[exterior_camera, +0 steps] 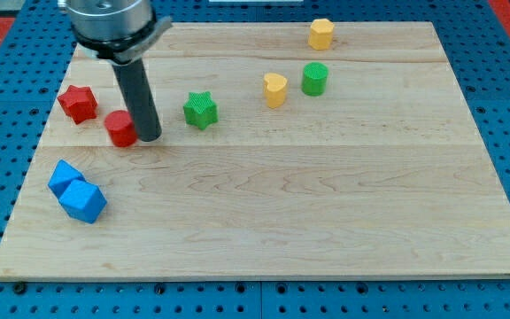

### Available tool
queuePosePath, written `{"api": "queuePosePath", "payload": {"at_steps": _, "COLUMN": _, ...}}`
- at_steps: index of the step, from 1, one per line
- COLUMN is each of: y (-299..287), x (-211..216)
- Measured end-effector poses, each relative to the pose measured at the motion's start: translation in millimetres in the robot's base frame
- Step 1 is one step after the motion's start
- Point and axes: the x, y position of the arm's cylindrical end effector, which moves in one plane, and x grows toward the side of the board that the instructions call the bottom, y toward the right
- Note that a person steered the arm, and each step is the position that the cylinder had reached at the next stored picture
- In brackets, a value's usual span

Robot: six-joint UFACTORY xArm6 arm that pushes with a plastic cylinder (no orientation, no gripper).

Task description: Move the red circle at the left side of the red star

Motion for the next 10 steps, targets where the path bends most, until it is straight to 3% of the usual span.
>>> {"api": "queuePosePath", "payload": {"at_steps": 1, "y": -1.8, "x": 21.4}}
{"api": "queuePosePath", "payload": {"at_steps": 2, "y": -40.1, "x": 25.3}}
{"api": "queuePosePath", "payload": {"at_steps": 3, "y": -58.9, "x": -10.1}}
{"api": "queuePosePath", "payload": {"at_steps": 4, "y": -62.2, "x": -14.3}}
{"api": "queuePosePath", "payload": {"at_steps": 5, "y": -28.8, "x": 7.6}}
{"api": "queuePosePath", "payload": {"at_steps": 8, "y": -15.6, "x": 4.5}}
{"api": "queuePosePath", "payload": {"at_steps": 9, "y": 13.4, "x": 23.3}}
{"api": "queuePosePath", "payload": {"at_steps": 10, "y": 92.5, "x": 22.1}}
